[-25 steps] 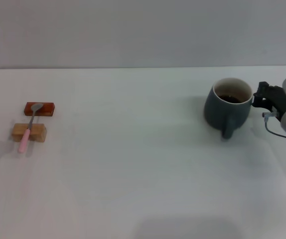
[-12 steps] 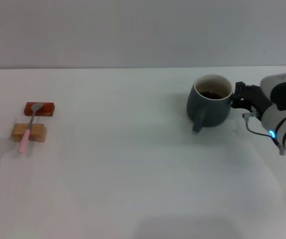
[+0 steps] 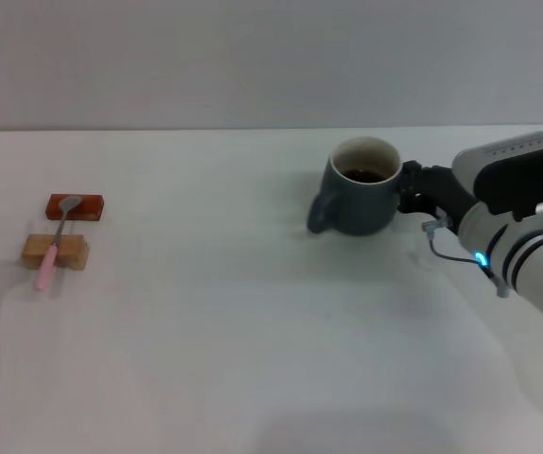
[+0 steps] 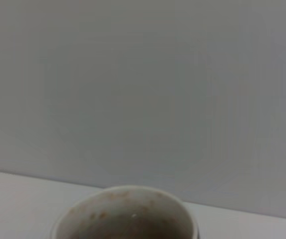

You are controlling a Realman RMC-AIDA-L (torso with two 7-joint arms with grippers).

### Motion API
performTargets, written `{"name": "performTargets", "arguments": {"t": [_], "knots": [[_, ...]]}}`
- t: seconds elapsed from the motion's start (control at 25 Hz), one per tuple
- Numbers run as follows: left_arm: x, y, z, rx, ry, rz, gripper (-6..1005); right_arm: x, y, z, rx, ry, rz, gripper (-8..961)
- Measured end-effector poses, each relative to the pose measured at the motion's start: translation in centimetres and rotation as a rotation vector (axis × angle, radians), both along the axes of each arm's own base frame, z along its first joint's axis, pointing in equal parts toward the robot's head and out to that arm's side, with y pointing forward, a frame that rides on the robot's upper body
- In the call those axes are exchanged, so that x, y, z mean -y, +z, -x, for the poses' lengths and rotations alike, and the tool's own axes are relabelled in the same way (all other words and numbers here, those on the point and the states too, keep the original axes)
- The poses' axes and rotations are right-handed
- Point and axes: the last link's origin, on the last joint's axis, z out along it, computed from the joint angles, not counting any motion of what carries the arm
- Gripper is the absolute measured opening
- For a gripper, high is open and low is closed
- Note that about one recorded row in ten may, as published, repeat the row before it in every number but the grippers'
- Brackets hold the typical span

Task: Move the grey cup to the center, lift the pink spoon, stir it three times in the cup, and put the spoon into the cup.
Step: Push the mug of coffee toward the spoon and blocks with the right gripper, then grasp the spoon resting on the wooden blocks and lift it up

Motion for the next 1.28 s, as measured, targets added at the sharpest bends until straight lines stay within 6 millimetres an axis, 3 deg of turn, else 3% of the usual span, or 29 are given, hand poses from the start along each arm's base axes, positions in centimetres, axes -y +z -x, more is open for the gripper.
{"name": "performTargets", "arguments": {"t": [0.36,0.56,0.68,0.96,1.28], "knots": [[0.0,0.1,0.1,-0.001,0.003,-0.002,850,0.5,-1.6,2.0,0.002,0.061,0.062,-2],[0.0,0.2,0.1,-0.003,0.001,-0.006,849,0.5,-1.5,2.1,-0.008,0.074,0.051,-1],[0.0,0.2,0.1,-0.003,0.001,-0.007,849,0.6,-1.1,1.7,-0.016,0.075,0.028,-2],[0.1,0.2,0.1,-0.005,-0.001,-0.006,849,0.2,1.0,-1.2,0.0,-0.001,-0.054,-2],[0.2,0.2,0.2,-0.004,0.002,-0.006,849,0.0,2.6,-2.6,-0.007,-0.032,-0.122,-2]]}}
